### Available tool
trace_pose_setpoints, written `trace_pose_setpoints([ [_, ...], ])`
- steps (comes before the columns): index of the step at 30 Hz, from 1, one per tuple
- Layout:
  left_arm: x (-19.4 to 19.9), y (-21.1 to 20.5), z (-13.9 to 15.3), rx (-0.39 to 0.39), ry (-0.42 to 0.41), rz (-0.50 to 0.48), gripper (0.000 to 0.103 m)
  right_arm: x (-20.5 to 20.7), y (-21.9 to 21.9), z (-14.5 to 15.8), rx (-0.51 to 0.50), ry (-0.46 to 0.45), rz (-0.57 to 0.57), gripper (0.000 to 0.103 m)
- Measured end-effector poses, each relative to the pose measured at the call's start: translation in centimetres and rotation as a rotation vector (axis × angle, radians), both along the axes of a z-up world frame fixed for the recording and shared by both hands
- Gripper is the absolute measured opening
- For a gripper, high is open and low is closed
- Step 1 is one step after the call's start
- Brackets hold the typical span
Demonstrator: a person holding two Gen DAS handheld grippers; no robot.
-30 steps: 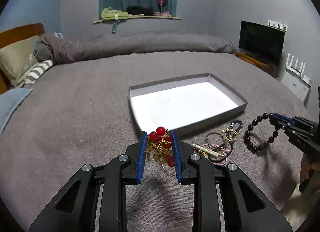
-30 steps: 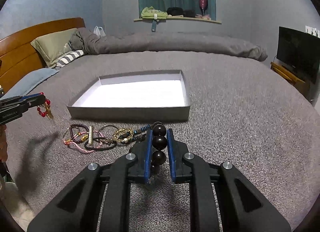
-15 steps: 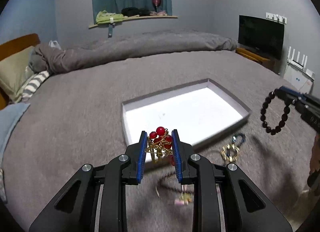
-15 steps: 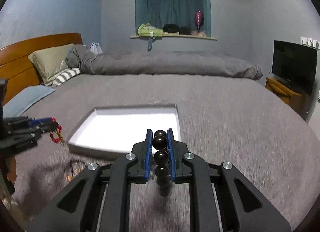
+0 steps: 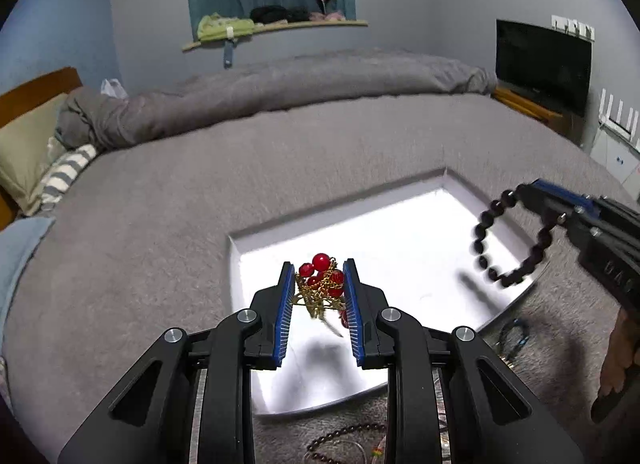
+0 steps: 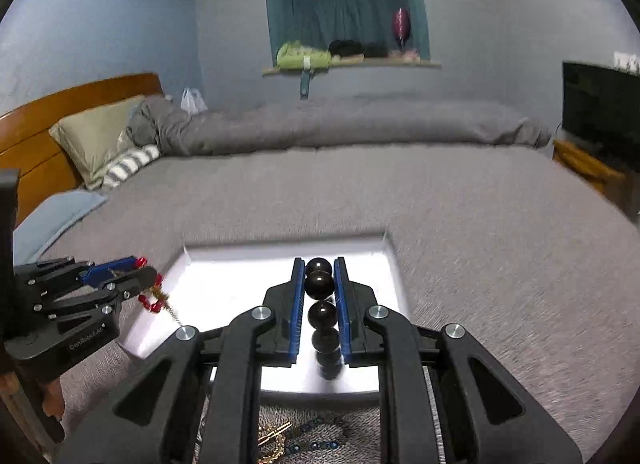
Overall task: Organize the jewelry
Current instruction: 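Lift both held bracelets and carry them over the white box, then open both tools to drop the bracelets into the white box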
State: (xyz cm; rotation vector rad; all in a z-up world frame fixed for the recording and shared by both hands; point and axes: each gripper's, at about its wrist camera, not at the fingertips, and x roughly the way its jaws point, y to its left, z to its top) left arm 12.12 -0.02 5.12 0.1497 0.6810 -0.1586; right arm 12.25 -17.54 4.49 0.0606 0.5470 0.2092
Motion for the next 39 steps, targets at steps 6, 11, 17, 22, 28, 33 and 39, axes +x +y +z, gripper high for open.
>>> trace_pose_setpoints([
  [6,1.5,0.7,-3.7,0.03,0.098,0.01,0.026,1.4,-0.7,-2.9,-0.031,0.088,-0.034,0.014],
  [11,2.0,1.5,-5.2,0.049,0.135,0.035,0.026,1.6,-1.4,-4.2,-0.045,0.136,-0.055,0.014],
  [17,2.1,2.0,-5.7,0.045,0.148,0.046,0.026,2.1,-1.3,-5.1,-0.081,0.174,-0.06,0.014],
  [22,2.3,2.5,-6.0,0.03,0.163,0.049,0.026,2.0,-1.2,-5.3,-0.104,0.174,-0.062,0.015],
  [28,2.4,2.8,-6.0,0.009,0.168,0.052,0.035,1.9,-1.2,-5.3,-0.105,0.172,-0.059,0.02],
  [33,2.2,2.8,-5.8,-0.002,0.163,0.051,0.042,1.6,-1.2,-5.1,-0.101,0.161,-0.059,0.031],
  [39,1.4,2.5,-4.9,-0.009,0.13,0.047,0.061,0.9,-1.3,-4.5,-0.094,0.135,-0.068,0.042],
])
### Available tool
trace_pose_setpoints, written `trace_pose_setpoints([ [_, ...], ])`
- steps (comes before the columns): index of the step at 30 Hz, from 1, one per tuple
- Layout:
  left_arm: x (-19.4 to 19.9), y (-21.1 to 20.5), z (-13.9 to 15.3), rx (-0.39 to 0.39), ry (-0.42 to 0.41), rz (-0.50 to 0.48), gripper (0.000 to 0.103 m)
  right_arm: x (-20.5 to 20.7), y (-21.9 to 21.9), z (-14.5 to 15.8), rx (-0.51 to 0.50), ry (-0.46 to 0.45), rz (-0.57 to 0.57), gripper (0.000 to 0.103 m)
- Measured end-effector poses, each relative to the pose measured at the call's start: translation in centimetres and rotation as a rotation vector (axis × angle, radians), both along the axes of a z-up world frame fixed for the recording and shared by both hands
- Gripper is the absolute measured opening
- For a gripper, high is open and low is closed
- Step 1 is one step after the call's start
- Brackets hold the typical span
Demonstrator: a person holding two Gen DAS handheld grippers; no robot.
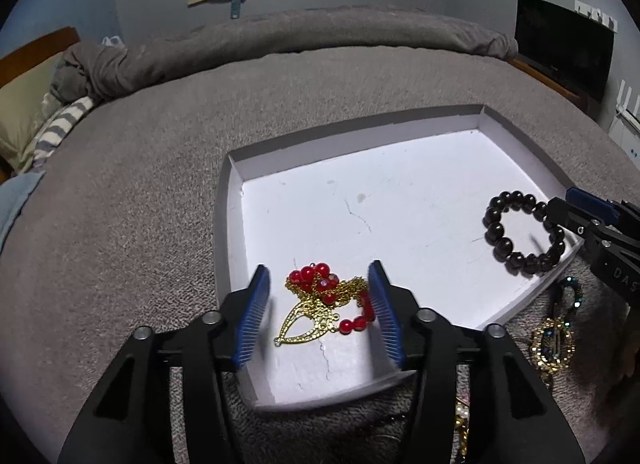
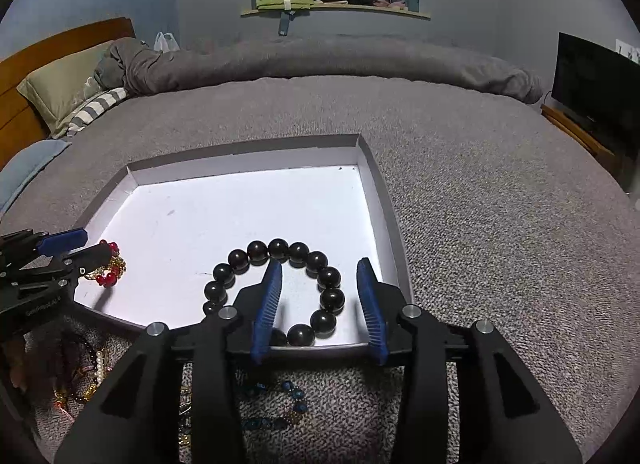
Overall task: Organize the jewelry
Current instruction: 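Open both tools to drop the bracelets into the white box, then withdraw both tools from the box toward the remaining bracelets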
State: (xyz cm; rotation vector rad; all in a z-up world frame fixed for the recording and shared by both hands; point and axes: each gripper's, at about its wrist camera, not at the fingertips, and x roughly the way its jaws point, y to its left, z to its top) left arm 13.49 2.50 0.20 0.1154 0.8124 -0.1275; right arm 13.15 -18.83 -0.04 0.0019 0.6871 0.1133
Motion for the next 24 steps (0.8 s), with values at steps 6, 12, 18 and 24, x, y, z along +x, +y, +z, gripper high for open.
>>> trace_pose_setpoints([
  [6,-1.4,0.1,1.3,0.011,-0.053,0.006,0.079,-0.5,0.3,0.6,-0.006,-0.027,-0.005,0.057],
  [12,-2.6,0.7,2.4,-0.018,-0.094,0.023,0.09,-1.3,0.1,1.1,-0.006,-0.046,-0.018,0.07],
  [18,-3.9,1.1,2.8,-0.025,-0.121,0.036,0.093,-2.6,-0.1,1.7,-0.009,-0.069,-0.031,0.084],
  [24,-5.5,1.5,2.8,-0.017,-0.143,0.053,0.096,-3.8,0.1,2.0,-0.016,-0.08,-0.024,0.098],
])
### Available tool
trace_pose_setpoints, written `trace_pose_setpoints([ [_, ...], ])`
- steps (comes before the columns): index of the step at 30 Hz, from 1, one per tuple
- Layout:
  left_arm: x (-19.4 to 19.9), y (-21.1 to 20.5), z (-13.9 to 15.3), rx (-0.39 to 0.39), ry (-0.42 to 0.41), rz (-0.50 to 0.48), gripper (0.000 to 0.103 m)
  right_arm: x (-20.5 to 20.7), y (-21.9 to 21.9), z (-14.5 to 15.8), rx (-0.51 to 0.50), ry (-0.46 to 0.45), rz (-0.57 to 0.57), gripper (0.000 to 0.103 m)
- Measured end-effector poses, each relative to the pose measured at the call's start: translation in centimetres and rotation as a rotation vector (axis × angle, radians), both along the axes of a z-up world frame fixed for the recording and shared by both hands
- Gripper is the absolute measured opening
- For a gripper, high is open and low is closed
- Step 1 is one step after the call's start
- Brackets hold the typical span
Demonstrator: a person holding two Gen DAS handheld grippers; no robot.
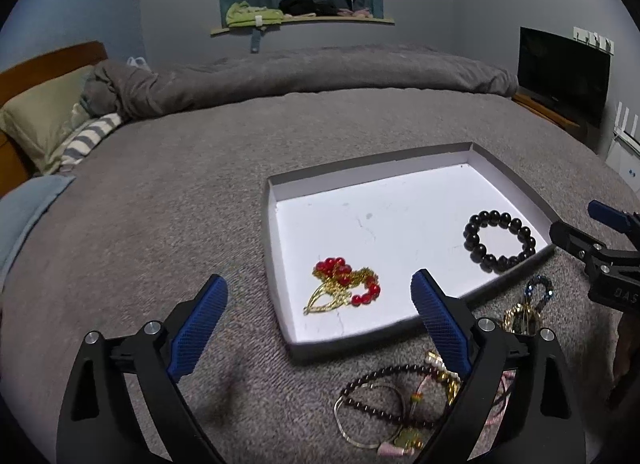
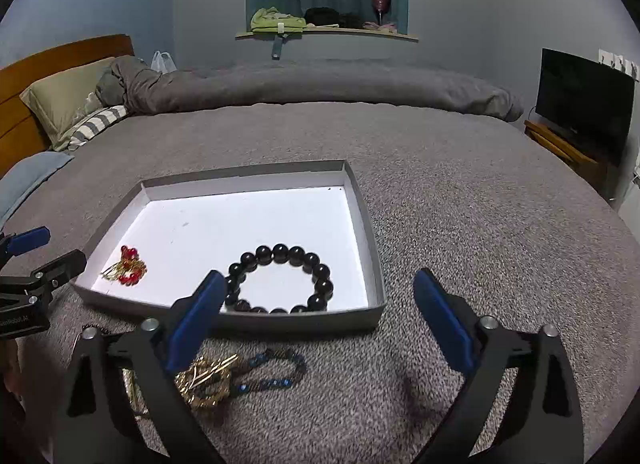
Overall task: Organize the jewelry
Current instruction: 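Withdraw both tools from the box toward the remaining bracelets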
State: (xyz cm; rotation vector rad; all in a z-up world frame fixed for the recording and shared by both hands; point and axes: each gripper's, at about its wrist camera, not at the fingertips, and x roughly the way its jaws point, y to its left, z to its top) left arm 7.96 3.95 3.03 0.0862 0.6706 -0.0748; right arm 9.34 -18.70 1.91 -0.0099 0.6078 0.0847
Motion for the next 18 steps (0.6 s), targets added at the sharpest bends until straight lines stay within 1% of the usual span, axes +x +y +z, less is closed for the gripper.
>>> trace_pose_setpoints([
  [3,-1.1,0.2,0.1,0.016,-0.019,0.016,0.097,-0.7,0.1,0.2,-0.006,-0.007,0.006,0.097],
  [11,-3.2,1.9,0.0,0.032,-0.018,0.033,0.098,-3.2,-1.4,0.1,0.011,-0.008,-0.009,0.097],
  [14,-3.7,3.0,-0.6,0.017,0.008,0.044,0.098,-3.9,-2.3,-0.3,0.022,0.007,-0.023,0.097],
  [18,-4.4,3.2,-1.9,0.011,0.052,0.023,0.098,-4.8,-3.5,-0.8,0.026,0.029,-0.039,0.097],
])
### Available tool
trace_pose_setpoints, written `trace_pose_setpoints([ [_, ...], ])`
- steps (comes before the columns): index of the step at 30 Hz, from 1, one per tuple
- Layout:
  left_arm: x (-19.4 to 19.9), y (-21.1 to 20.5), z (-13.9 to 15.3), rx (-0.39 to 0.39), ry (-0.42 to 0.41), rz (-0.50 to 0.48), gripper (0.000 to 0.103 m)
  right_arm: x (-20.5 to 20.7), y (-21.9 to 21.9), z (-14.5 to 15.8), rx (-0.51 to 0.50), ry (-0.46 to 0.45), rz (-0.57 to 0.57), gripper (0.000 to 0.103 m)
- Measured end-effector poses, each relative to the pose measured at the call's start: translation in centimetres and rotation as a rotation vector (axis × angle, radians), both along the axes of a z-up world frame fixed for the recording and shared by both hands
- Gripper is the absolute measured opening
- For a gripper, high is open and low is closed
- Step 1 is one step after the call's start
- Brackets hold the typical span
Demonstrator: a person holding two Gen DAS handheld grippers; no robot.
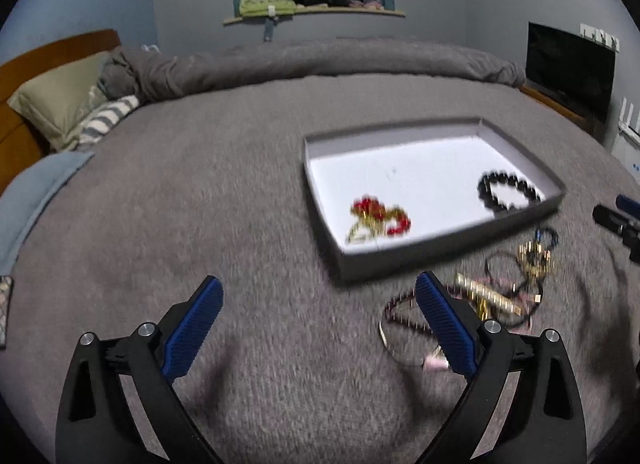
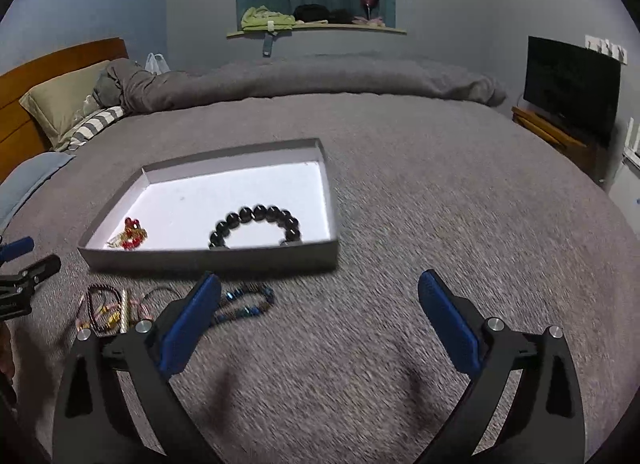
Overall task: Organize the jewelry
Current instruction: 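Withdraw both tools from the box toward the remaining bracelets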
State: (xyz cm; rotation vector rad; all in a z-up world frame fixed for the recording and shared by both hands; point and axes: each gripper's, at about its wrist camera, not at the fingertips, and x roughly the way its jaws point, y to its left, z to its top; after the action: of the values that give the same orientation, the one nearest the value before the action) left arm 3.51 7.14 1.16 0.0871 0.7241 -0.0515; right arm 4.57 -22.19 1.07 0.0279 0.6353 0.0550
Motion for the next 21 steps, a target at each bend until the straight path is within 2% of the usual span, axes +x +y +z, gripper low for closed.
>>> trace_pose_setpoints([
  [4,-0.6,-0.7,-1.1,0.037,0.022,-0.025,0.098,-0.2,-0.8,-0.7,0.007,0.025,-0.011,0.097],
  [10,-0.6,-1.3,-1.7,-0.013,0.053,-0.07,0.098,0.5,-0.3,-2.0,0.018,0.058,0.026,0.096],
  [13,-0.4,-1.7,-2.0,0.008,0.06,-0.071,0.098,1.1,0.4,-2.6,-0.016,0.074,0.039,0.076],
  [16,-0.4,-1.9,-2.1,0.007,0.064,-0.077,0.098,1.7,0.6,-3.0,0.032,0.101,0.06,0.057],
  [21,-0.4,-1.9,-2.1,0.007,0.063,-0.086,0.098,2.5,1.7,-2.8,0.061,0.119,0.106,0.037],
])
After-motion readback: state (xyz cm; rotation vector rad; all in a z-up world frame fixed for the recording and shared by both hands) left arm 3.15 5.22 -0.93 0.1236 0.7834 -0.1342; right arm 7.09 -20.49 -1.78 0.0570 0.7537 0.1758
